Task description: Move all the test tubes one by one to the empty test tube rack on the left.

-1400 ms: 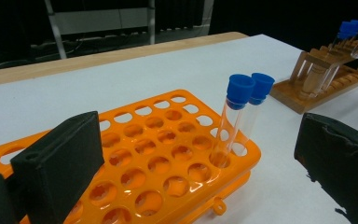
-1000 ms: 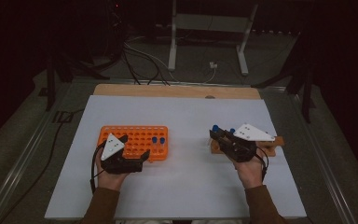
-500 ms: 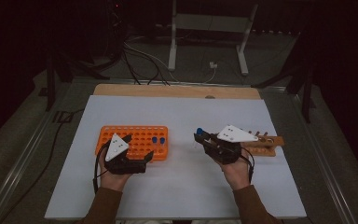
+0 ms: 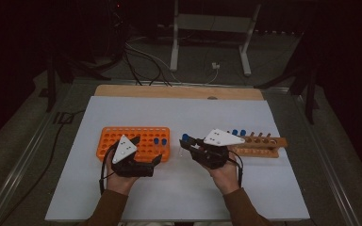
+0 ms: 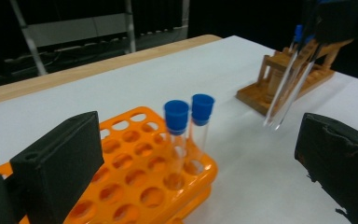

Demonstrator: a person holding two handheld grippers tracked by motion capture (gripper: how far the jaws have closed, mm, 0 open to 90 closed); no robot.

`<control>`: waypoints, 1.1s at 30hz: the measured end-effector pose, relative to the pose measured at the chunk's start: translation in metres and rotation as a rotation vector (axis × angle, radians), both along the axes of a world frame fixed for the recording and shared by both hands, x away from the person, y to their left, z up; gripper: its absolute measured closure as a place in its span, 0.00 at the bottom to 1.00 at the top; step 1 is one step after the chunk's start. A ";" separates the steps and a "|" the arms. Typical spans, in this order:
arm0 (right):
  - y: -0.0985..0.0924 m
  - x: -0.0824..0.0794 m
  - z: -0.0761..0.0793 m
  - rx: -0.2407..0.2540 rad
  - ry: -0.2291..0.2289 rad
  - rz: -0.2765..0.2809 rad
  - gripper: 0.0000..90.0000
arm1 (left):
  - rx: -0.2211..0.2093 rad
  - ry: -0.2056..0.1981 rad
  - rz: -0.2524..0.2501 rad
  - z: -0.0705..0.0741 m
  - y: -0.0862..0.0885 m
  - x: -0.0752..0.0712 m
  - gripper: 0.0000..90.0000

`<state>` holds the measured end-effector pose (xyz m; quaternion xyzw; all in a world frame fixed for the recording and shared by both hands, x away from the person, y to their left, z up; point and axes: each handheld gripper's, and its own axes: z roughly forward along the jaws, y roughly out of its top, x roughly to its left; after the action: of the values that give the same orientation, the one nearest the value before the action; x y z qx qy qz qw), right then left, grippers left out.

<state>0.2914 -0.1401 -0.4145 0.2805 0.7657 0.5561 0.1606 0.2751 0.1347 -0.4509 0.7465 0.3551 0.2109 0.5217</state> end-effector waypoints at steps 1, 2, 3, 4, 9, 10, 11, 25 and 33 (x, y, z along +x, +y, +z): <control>0.003 -0.001 -0.001 0.001 0.003 0.008 0.86 | 0.001 0.003 -0.010 0.000 -0.002 0.000 0.02; 0.006 -0.001 -0.001 0.000 0.003 0.015 0.86 | -0.001 0.005 -0.017 0.000 -0.003 0.000 0.02; 0.008 -0.002 -0.002 0.000 0.005 0.020 0.86 | 0.002 0.005 -0.023 0.001 -0.005 -0.001 0.02; 0.010 -0.002 -0.002 -0.001 0.006 0.026 0.86 | 0.007 0.005 -0.032 0.001 -0.007 -0.001 0.02; 0.023 -0.005 -0.003 -0.005 0.009 0.056 0.86 | 0.009 0.010 -0.056 0.003 -0.013 -0.002 0.05; 0.025 -0.005 -0.003 -0.006 0.009 0.062 0.86 | 0.008 0.008 -0.058 0.003 -0.013 -0.002 0.07; 0.027 -0.005 -0.003 -0.005 0.009 0.066 0.86 | 0.009 0.007 -0.057 0.003 -0.014 -0.003 0.09; 0.050 -0.010 -0.004 -0.002 0.025 0.130 0.86 | 0.028 -0.020 -0.180 0.003 -0.018 -0.007 0.74; 0.050 -0.009 -0.005 0.011 0.042 0.138 0.72 | 0.054 -0.037 -0.182 0.002 -0.017 -0.007 0.86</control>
<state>0.2825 -0.0904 -0.4197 0.2397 0.7833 0.5641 0.1041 0.2676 0.1174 -0.4493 0.7854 0.2702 0.1861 0.5249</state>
